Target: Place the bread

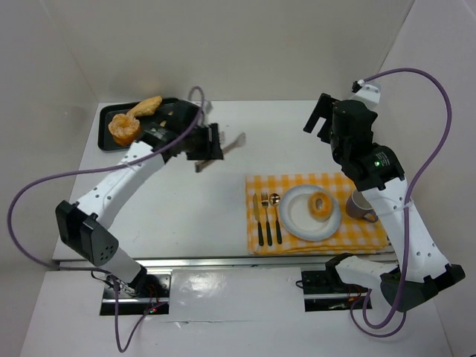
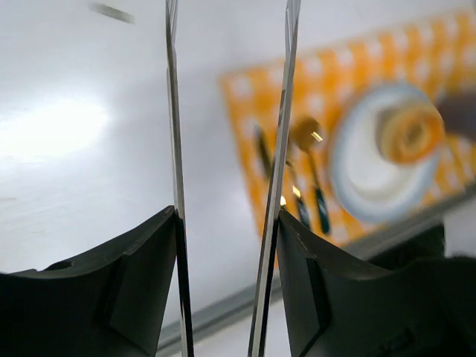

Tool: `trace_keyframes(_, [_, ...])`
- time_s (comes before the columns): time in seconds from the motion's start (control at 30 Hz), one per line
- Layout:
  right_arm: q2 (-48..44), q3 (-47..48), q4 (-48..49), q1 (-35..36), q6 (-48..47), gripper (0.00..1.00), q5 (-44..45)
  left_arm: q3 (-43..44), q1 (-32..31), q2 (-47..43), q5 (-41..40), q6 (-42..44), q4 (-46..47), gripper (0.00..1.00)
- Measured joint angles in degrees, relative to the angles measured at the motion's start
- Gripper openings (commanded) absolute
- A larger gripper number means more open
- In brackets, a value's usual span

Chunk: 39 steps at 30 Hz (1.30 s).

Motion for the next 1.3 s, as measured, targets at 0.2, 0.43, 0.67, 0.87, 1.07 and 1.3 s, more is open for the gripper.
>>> trace_keyframes(0.2, [0.0, -0.3, 0.1, 0.0, 0.0, 0.99, -0.4, 0.2, 18.3, -1.6, -2.4, 2.4, -1.0, 0.64])
trace_keyframes(0.43, [0.0, -0.4, 0.1, 0.0, 0.0, 0.99, -1.1, 5.1, 22.8, 6.0, -4.1, 3.0, -1.4, 0.65])
trace_keyframes(0.67, [0.0, -0.4, 0.1, 0.0, 0.0, 0.99, -1.1, 13.3, 26.5, 17.0, -7.1, 5.3, -1.6, 0.68])
trace_keyframes(0.87, [0.0, -0.4, 0.1, 0.0, 0.0, 0.99, -1.2, 14.6, 29.2, 21.6, -8.7, 5.7, -2.1, 0.69])
trace_keyframes(1.07, [0.2, -1.1, 0.1, 0.0, 0.0, 0.99, -1.6, 15.5, 30.3, 23.2, -9.9, 5.9, -2.0, 0.74])
trace_keyframes(1.3, [1.2, -1.2, 0.1, 0.0, 0.0, 0.99, -2.2, 20.7, 31.2, 29.2, -10.2, 7.2, -1.9, 0.73])
